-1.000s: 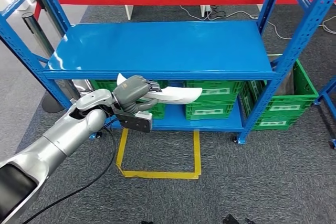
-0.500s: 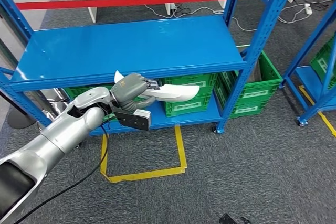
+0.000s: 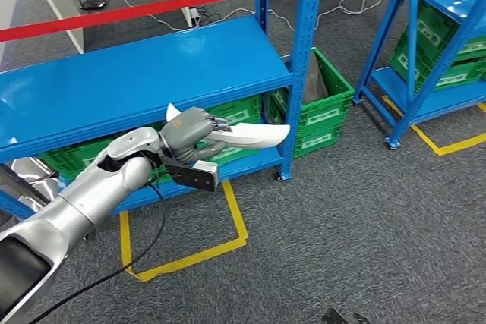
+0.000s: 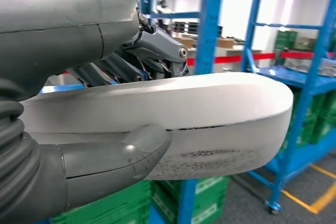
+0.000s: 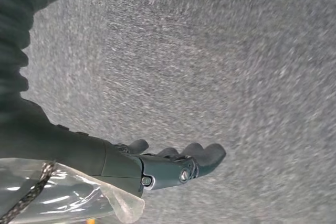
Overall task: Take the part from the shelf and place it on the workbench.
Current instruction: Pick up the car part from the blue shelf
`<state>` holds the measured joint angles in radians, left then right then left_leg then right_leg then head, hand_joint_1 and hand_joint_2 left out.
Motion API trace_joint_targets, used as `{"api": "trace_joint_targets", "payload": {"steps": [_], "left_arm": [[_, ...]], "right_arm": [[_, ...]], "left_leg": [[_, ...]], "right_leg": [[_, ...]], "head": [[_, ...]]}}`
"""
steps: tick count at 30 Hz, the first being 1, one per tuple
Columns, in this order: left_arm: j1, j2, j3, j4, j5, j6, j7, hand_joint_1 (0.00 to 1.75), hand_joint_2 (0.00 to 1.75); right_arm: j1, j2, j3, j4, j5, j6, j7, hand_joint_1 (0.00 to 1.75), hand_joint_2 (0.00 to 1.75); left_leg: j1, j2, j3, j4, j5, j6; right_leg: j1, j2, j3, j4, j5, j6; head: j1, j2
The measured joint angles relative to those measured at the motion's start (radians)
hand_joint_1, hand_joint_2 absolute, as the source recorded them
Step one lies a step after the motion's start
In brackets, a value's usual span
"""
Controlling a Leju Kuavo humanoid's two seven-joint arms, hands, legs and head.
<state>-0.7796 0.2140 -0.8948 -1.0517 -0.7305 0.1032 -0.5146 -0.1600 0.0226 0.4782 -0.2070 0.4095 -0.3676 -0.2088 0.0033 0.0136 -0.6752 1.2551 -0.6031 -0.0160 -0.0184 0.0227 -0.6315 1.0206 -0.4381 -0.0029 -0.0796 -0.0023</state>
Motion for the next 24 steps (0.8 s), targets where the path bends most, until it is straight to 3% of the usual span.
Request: {"api": "trace_joint_targets", "payload": {"steps": [1,2,4,6,8,10,12,14,16,17,19,21,23,24], "left_arm": [[0.002,0.001,0.0,0.0,0.0,0.0,0.0,1.75,1.75],[0.004,0.002,-0.001,0.0,0.0,-0.001,-0.001,1.75,1.75],[0.002,0.002,-0.001,0.0,0.0,-0.001,-0.001,1.75,1.75],[-0.004,0.002,0.0,0.0,0.0,-0.001,-0.001,1.75,1.75],[-0.01,0.002,0.0,0.0,0.0,-0.001,-0.001,1.75,1.75],[-0.014,0.0,0.001,0.0,0.0,0.0,-0.001,1.75,1.75],[-0.017,-0.002,0.002,0.001,0.0,0.003,-0.002,1.75,1.75],[-0.017,-0.001,0.002,0.004,-0.001,0.004,-0.003,1.75,1.75],[-0.013,0.0,0.001,0.008,-0.001,0.005,-0.005,1.75,1.75],[-0.011,0.0,0.001,0.011,-0.002,0.005,-0.006,1.75,1.75],[-0.01,-0.001,0.001,0.014,-0.002,0.007,-0.007,1.75,1.75],[-0.013,-0.001,0.003,0.016,-0.002,0.011,-0.008,1.75,1.75],[-0.017,-0.001,0.005,0.018,-0.003,0.015,-0.008,1.75,1.75],[-0.019,-0.001,0.006,0.019,-0.003,0.016,-0.009,1.75,1.75]], "right_arm": [[0.001,0.0,-0.002,0.0,0.0,0.0,0.0,0.0,1.75],[0.002,0.0,-0.004,0.0,0.0,0.0,-0.001,0.0,1.75],[0.003,0.0,-0.009,0.0,0.0,-0.001,-0.004,0.0,1.75],[0.002,0.002,-0.012,-0.001,0.0,-0.001,-0.007,0.0,1.75],[0.002,0.003,-0.015,-0.001,0.0,-0.002,-0.009,0.0,1.75],[0.008,0.001,-0.018,-0.001,0.0,-0.004,-0.009,0.0,1.75],[0.012,-0.002,-0.022,0.0,0.0,-0.006,-0.01,0.0,1.75],[0.011,-0.003,-0.024,0.0,0.0,-0.008,-0.012,0.0,1.75],[0.01,-0.003,-0.027,0.0,0.0,-0.01,-0.016,0.0,1.75],[0.011,-0.004,-0.031,0.0,0.0,-0.011,-0.017,0.0,1.75],[0.012,-0.008,-0.037,0.0,0.0,-0.015,-0.021,0.0,1.75],[0.008,-0.012,-0.041,-0.001,0.004,-0.021,-0.025,0.0,1.75],[0.004,-0.015,-0.046,-0.001,0.01,-0.028,-0.028,0.0,1.75],[0.004,-0.017,-0.048,-0.002,0.012,-0.033,-0.03,0.0,1.75]], "left_leg": [[0.0,-0.004,-0.015,0.041,-0.01,0.002],[0.0,-0.006,-0.015,0.044,-0.001,0.005],[-0.001,-0.025,0.034,-0.056,0.065,0.018],[0.0,-0.073,0.091,-0.181,0.117,0.033],[-0.002,-0.095,0.109,-0.23,0.124,0.039],[-0.003,-0.074,0.11,-0.245,0.129,0.038],[0.001,-0.048,0.113,-0.26,0.141,0.042],[0.001,-0.021,0.111,-0.266,0.147,0.046],[-0.001,0.008,0.107,-0.265,0.147,0.048],[-0.001,0.023,0.106,-0.265,0.148,0.048],[-0.001,0.05,0.105,-0.263,0.147,0.045],[-0.007,0.072,0.104,-0.257,0.143,0.038],[-0.015,0.093,0.101,-0.251,0.14,0.029],[-0.018,0.104,0.101,-0.249,0.139,0.026]], "right_leg": [[0.001,0.014,-0.001,0.0,0.002,-0.001],[0.001,0.028,-0.002,0.0,0.003,0.0],[0.002,0.056,-0.002,0.0,0.007,0.004],[0.0,0.081,-0.006,0.001,0.013,0.011],[-0.006,0.103,-0.018,0.0,0.022,0.025],[-0.01,0.118,-0.03,-0.003,0.031,0.039],[-0.006,0.076,-0.053,0.028,0.008,0.047],[-0.002,0.008,-0.103,0.135,-0.053,0.054],[-0.003,-0.016,-0.146,0.243,-0.097,0.061],[-0.003,-0.02,-0.145,0.253,-0.096,0.063],[-0.003,-0.036,-0.086,0.169,-0.054,0.063],[0.004,-0.084,-0.011,0.043,-0.022,0.056],[0.01,-0.104,0.016,-0.006,-0.018,0.039],[0.01,-0.091,0.015,-0.006,-0.014,0.029]], "head": [[0.0,0.0],[0.0,0.0],[0.0,0.0],[0.001,0.0],[-0.001,0.0],[-0.005,0.0],[0.001,0.0],[0.007,0.0],[0.008,0.0],[0.008,0.0],[0.008,0.0],[0.008,0.0],[0.007,0.0],[0.006,0.0]]}}
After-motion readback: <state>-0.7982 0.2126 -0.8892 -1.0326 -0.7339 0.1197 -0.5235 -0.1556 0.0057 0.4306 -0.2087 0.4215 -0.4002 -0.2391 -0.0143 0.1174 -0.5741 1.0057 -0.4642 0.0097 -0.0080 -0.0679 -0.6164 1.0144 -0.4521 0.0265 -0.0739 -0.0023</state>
